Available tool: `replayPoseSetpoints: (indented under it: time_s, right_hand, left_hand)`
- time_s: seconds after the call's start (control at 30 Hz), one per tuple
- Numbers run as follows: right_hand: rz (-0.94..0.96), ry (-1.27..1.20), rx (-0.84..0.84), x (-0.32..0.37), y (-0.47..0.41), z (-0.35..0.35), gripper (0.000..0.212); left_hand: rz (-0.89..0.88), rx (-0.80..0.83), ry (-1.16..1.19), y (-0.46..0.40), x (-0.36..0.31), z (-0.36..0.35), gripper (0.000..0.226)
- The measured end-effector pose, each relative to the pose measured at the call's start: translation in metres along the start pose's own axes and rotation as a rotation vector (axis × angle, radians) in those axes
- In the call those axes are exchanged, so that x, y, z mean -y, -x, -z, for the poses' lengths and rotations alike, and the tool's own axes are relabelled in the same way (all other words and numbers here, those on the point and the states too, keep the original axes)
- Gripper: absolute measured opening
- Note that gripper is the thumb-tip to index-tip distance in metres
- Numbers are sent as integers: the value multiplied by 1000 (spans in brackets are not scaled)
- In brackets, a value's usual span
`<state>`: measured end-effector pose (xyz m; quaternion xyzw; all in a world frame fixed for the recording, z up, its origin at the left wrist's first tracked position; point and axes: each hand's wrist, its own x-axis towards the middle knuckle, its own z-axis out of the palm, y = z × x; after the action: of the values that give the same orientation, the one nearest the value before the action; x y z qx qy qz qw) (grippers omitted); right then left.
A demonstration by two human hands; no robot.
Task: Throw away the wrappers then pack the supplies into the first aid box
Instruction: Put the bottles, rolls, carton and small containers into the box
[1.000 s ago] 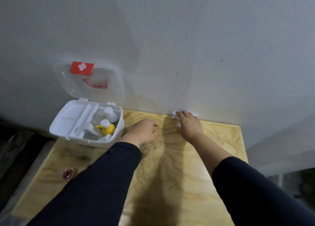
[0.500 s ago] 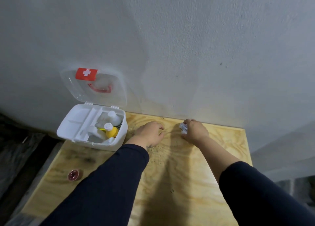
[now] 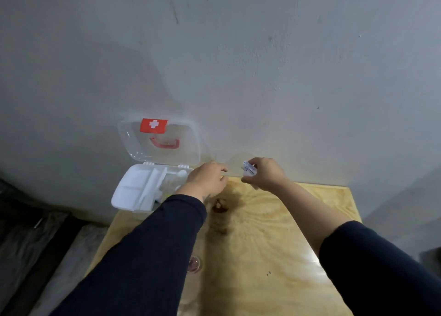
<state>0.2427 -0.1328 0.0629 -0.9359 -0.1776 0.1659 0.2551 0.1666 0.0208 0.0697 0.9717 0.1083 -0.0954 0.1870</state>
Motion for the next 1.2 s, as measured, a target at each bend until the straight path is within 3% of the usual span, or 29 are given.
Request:
replayPoseSetpoints:
  time_s: [0.27,0.47,0.67,0.77,0.9,1.2]
  right_hand:
    - [-9,21,-118,97,6,-30,44]
    - [-66,69,-170,173,20,-77,44]
    - [-64,45,-153,231,29,-134,43]
    - [-89,43,-111,244,27,-160,51]
    - [-85,76,-99,256,23,-180,63]
    - [-134,95,-123,262,22,-197,31]
  left_hand:
    - [-85,-131,53,28,79,51,36]
    - [-126,-128,24,53,173,67,40]
    - [-58,-24,86,74,242,49,97]
    - [-45,25,124,82,257,38,111]
    - [-52,31,158,81,268,28,99]
    - [-71,57,163,78,280,21,96]
